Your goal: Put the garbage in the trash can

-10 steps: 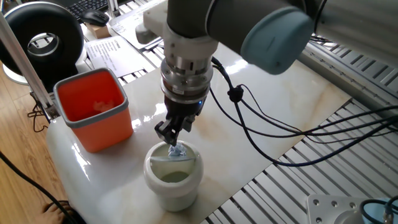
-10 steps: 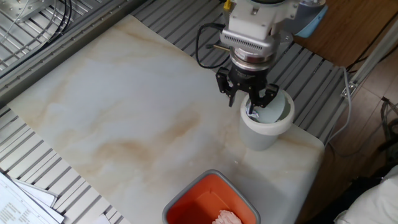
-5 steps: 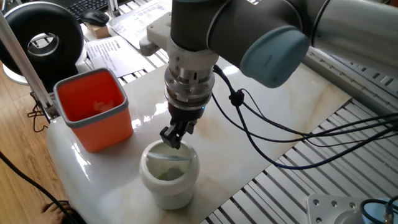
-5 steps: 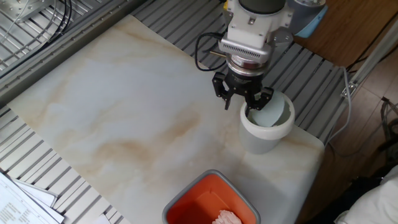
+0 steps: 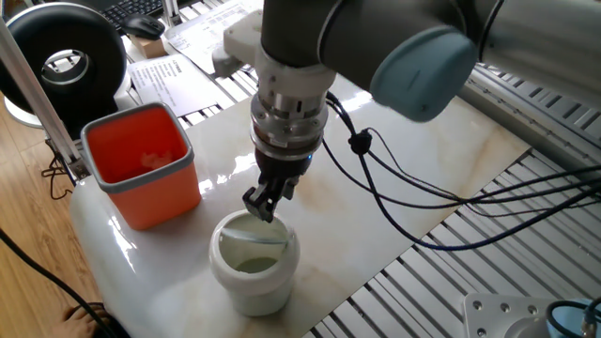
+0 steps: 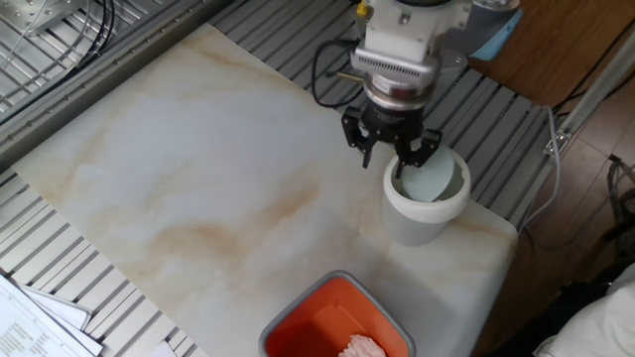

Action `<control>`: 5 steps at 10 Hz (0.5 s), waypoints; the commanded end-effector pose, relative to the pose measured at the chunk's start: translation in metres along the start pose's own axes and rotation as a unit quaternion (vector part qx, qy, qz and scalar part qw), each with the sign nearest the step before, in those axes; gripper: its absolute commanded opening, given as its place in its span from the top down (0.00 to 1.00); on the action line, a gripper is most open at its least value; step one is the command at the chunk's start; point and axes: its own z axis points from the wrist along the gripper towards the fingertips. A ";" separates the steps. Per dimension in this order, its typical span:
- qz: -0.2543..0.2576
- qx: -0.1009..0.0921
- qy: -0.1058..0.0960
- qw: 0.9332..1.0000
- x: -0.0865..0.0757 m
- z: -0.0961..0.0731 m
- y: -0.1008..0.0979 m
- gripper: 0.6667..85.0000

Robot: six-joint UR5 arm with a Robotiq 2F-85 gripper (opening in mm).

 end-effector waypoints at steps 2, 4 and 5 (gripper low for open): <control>-0.032 -0.013 0.009 0.999 0.014 -0.031 -0.018 0.42; -0.062 0.005 0.004 0.998 0.017 -0.025 -0.043 0.62; -0.054 -0.004 -0.005 0.999 0.014 -0.022 -0.041 0.98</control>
